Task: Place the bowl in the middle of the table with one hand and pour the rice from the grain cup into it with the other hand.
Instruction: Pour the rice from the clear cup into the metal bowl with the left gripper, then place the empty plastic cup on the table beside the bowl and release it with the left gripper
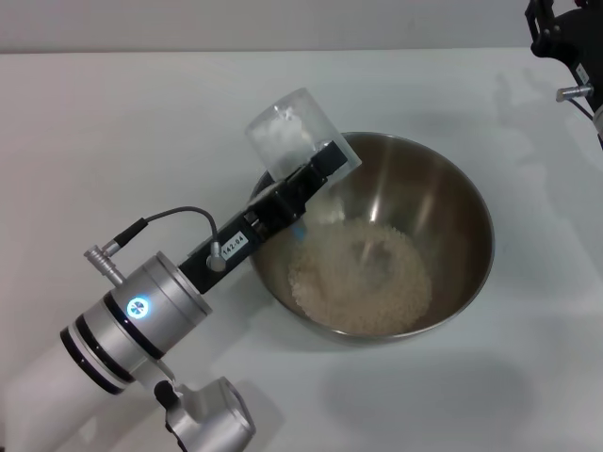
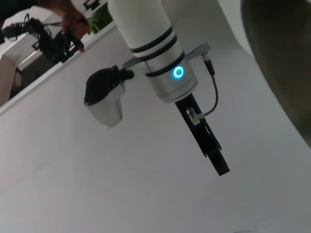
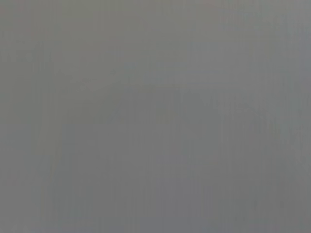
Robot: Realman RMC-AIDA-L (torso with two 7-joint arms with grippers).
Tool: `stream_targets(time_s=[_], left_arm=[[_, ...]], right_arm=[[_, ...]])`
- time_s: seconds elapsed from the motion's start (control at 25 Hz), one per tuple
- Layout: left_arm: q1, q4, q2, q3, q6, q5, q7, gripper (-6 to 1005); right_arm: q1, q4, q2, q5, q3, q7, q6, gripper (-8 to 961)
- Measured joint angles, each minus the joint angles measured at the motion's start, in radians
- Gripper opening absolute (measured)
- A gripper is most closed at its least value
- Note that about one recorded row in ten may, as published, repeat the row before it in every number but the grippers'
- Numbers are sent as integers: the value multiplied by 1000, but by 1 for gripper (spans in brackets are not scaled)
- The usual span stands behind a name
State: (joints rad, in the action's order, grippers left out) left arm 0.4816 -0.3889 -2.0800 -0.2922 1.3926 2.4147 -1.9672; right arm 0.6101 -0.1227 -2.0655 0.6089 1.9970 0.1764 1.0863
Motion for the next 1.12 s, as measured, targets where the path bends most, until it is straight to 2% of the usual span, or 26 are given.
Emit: stream_targets(time_s=[0.2, 1.12], left_arm=[[1, -1, 0, 11, 0, 3, -64, 22], [-2, -3, 0, 41, 0, 3, -111, 23]], right_arm=[[-3, 2, -1, 0, 0, 0, 1, 413], [-12, 0, -2, 0, 0, 0, 3, 417]])
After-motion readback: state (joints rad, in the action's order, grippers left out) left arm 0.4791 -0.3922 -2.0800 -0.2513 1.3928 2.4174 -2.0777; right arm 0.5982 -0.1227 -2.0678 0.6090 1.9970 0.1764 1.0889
